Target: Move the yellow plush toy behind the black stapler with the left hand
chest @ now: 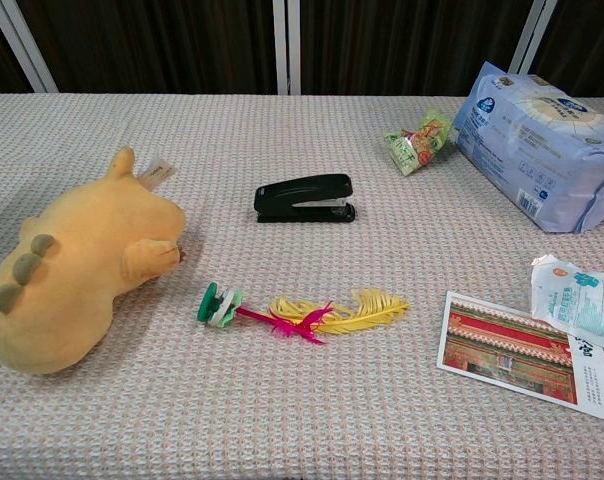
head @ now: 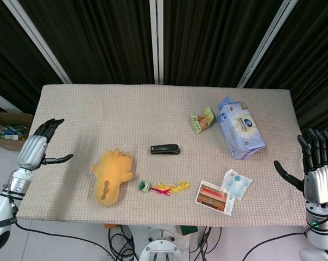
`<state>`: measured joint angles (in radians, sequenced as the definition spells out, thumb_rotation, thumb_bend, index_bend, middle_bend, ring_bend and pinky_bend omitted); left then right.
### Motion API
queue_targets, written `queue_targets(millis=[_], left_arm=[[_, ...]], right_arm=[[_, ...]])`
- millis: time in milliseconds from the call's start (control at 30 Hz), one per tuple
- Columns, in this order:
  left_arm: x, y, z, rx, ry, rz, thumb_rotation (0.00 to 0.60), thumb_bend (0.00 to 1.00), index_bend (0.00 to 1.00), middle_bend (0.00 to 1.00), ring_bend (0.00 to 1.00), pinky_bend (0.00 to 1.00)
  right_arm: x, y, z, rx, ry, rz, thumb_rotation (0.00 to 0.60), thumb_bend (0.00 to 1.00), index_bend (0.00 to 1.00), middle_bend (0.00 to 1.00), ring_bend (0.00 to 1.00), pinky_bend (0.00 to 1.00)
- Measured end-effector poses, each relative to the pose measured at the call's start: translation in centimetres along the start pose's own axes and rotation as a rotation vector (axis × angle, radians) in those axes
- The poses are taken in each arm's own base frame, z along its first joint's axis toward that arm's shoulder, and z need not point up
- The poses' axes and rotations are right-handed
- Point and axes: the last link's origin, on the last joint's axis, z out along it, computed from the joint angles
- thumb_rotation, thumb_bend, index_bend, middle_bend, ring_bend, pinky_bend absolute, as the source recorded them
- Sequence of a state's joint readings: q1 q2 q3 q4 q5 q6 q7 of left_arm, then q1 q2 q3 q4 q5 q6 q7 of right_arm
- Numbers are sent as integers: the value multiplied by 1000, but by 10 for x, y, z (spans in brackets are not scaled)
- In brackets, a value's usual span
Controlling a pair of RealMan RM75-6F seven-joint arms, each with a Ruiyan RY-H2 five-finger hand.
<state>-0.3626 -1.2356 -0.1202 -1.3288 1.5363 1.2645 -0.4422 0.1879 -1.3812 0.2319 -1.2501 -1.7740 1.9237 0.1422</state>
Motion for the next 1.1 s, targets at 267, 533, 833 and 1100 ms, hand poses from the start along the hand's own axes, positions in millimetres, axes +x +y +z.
queue_targets(millis=[267, 533, 833, 1100], left_arm=[[-1, 7, -6, -20, -9, 54, 200, 0, 62, 111, 36, 114], [-9, 28, -12, -57, -46, 124, 80, 0, 61, 121, 46, 115], [-29, 80, -28, -40, -132, 201, 63, 0, 3, 96, 71, 110], [-54, 106, -32, -99, -239, 269, 191, 0, 0, 4, 65, 99]], right_arm=[[-4, 3, -4, -14, -8, 10, 600, 201, 0, 0, 0, 0], [0, 6, -4, -31, 0, 14, 600, 200, 0, 0, 0, 0], [3, 15, 0, -71, -21, -1, 600, 201, 0, 0, 0, 0], [1, 21, 1, -98, -38, -8, 600, 201, 0, 0, 0, 0]])
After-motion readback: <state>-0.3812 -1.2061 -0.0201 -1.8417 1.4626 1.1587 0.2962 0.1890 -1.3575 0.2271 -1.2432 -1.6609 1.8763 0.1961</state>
